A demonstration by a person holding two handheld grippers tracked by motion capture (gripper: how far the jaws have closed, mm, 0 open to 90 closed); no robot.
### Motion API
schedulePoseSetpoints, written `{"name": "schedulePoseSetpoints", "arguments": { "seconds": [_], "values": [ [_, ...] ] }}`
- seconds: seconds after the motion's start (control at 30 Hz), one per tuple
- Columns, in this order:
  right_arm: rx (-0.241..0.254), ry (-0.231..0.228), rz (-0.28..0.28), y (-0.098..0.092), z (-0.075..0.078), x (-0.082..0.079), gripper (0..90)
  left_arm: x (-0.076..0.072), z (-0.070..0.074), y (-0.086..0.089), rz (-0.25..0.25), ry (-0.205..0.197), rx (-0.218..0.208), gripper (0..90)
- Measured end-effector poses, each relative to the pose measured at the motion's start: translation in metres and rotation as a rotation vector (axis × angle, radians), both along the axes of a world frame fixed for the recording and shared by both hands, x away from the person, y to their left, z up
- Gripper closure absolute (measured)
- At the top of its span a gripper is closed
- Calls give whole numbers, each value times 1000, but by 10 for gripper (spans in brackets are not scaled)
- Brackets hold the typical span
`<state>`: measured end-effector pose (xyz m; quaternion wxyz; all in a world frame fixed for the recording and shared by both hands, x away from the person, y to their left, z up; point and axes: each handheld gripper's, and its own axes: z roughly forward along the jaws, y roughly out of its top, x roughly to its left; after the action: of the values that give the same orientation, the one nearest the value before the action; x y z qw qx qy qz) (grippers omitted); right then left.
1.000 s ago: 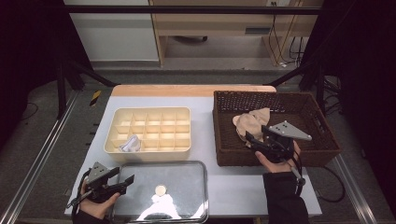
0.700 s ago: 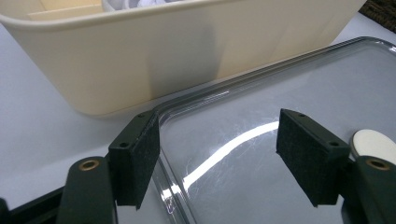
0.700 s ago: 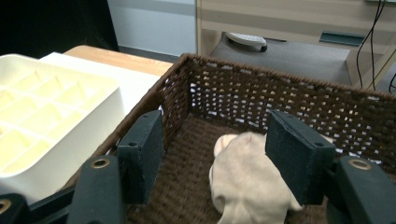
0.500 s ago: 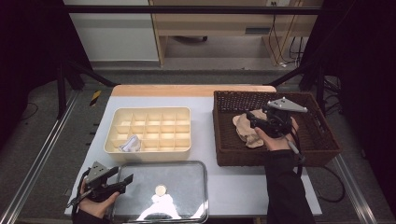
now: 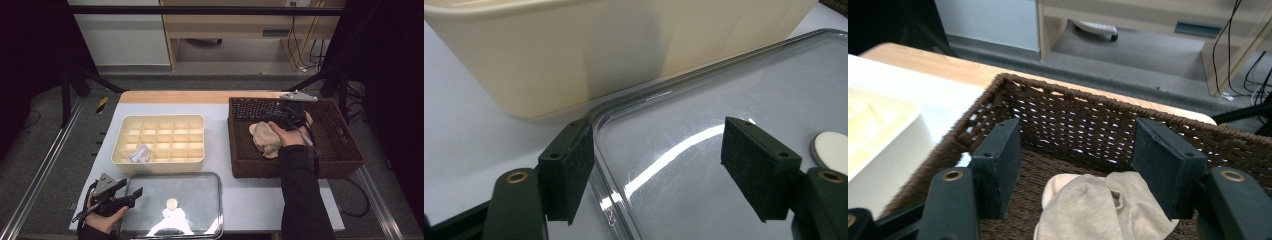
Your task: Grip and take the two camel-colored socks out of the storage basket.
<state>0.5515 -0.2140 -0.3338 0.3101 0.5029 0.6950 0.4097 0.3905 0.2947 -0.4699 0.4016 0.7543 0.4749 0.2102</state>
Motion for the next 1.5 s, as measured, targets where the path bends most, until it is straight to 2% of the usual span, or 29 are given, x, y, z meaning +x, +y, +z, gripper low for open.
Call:
{"name": "schedulePoseSetpoints", "arguments": {
  "seconds": [0.27, 0.4, 0.5, 0.6, 0.67, 0.9, 1.0, 1.17, 1.5],
  "values": [
    [-11, 63, -33, -4, -19, 21, 380, 0, -2, 0, 1, -13, 24, 279],
    [-17, 90, -36, -5, -29, 25, 383, 1, -3, 1, 3, -5, 29, 275],
    [-1, 122, -50, -10, -39, 27, 383, -1, -2, 1, 2, -21, 22, 324],
    [-28, 156, -57, -13, -45, 28, 388, -1, -2, 1, -8, -25, 20, 347],
    [-21, 146, -60, -14, -48, 28, 395, -1, -3, 0, -13, -28, 26, 354],
    [-32, 216, -79, -18, -65, 34, 411, -1, -3, 1, -8, -33, 23, 382],
    [-44, 241, -77, -17, -70, 36, 421, -2, -3, 1, -5, -47, 28, 381],
    [-57, 277, -81, -16, -74, 38, 427, -2, -3, 1, -5, -48, 23, 384],
    [-71, 366, -79, -17, -82, 42, 424, -3, -3, 2, 0, -29, 8, 402]
  ]
}}
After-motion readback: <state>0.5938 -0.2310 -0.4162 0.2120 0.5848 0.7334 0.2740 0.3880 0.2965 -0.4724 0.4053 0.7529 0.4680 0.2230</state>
